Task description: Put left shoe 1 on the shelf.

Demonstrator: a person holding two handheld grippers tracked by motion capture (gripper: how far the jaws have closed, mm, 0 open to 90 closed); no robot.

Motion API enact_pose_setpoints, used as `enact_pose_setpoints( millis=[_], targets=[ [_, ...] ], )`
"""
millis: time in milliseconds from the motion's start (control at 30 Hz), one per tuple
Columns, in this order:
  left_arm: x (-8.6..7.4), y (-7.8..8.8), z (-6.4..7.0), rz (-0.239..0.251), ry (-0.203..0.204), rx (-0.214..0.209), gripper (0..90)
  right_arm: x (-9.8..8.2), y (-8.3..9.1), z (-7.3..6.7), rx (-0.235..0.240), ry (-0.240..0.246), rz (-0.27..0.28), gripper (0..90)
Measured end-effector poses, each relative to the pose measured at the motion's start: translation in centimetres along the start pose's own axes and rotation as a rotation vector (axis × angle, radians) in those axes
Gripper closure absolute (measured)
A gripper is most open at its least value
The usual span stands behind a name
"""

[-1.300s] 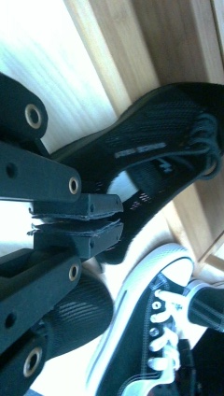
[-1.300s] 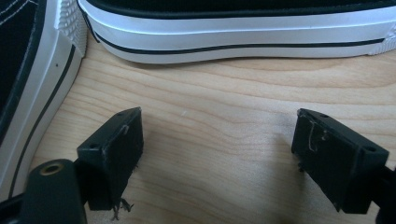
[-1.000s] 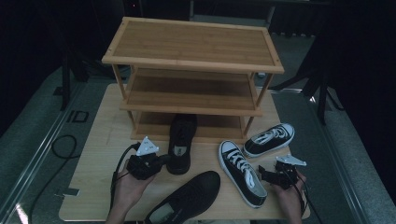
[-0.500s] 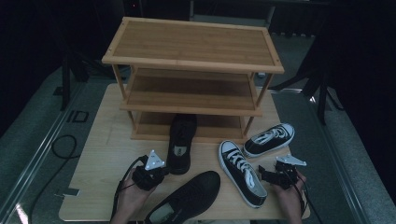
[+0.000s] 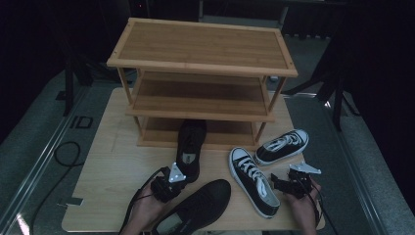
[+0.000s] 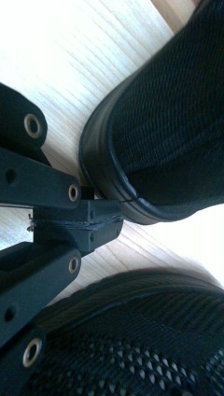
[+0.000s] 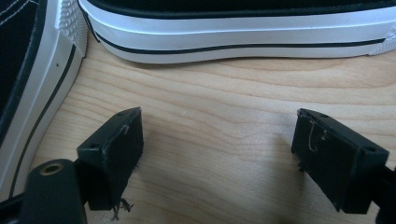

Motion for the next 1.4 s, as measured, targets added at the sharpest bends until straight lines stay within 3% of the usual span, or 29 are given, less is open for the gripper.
enact_pose_setpoints(
  millis=[267, 833, 1067, 1133, 1400],
  targets=[
    [-0.4, -1.0, 0.2, -0.033, -0.014, -0.007, 89.8, 0.0, 0.0, 0.0, 0.001, 0.001, 0.000, 16.7],
    [0.4, -1.9, 0.4, -0.038, -0.058, 0.001, 89.7, 0.0, 0.0, 0.0, 0.001, 0.001, 0.000, 16.7],
    [0.1, -1.7, 0.2, -0.036, -0.050, -0.007, 89.7, 0.0, 0.0, 0.0, 0.001, 0.001, 0.000, 16.7],
    [0.3, -1.8, 0.2, -0.037, -0.066, -0.007, 89.8, 0.0, 0.0, 0.0, 0.001, 0.001, 0.000, 16.7],
    [1.2, -2.2, 0.2, -0.021, -0.063, -0.011, 89.8, 0.0, 0.0, 0.0, 0.001, 0.001, 0.000, 16.7]
  ],
)
Point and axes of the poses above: each handheld gripper's, and its own axes: y roughly backward along the jaws, x roughly out of its top, z roughly to its right, the point moved 10 cm from there along -y, roughly forward along the jaws, and after that the axes turned 10 degrees about -y, right-handed, at the moved point
